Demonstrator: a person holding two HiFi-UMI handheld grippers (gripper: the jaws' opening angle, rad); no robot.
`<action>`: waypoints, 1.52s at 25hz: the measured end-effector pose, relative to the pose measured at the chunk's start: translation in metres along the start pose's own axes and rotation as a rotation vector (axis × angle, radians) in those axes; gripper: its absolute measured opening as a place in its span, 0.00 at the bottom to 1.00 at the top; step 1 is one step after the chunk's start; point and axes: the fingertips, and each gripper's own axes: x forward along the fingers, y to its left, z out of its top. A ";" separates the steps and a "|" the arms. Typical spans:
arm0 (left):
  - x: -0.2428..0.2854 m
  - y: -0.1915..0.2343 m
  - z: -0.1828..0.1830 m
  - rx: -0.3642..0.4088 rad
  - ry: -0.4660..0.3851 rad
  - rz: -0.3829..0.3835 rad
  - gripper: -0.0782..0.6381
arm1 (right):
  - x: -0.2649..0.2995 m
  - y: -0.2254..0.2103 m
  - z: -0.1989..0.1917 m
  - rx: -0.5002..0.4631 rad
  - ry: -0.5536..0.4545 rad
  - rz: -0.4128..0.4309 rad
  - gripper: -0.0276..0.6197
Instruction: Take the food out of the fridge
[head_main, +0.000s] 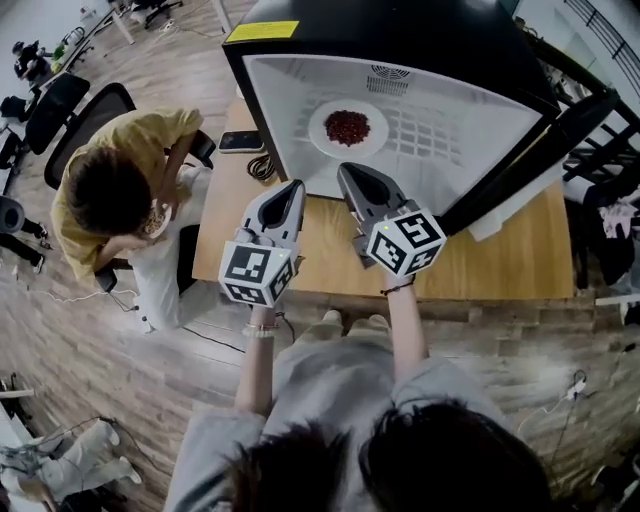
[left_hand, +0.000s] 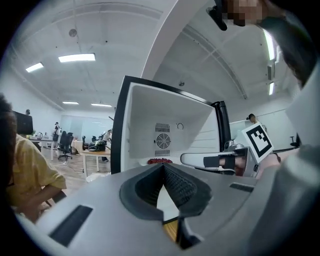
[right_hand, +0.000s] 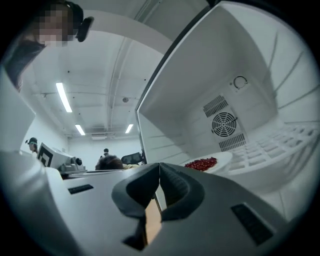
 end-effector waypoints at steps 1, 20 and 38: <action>0.002 0.000 0.000 0.001 0.001 -0.019 0.12 | -0.004 -0.005 0.001 0.024 -0.013 -0.028 0.06; 0.037 -0.006 -0.013 -0.044 0.049 -0.092 0.12 | -0.017 -0.053 0.008 0.328 -0.057 -0.166 0.06; 0.054 -0.002 -0.013 -0.035 0.055 -0.087 0.12 | -0.008 -0.074 -0.014 0.725 -0.089 -0.198 0.27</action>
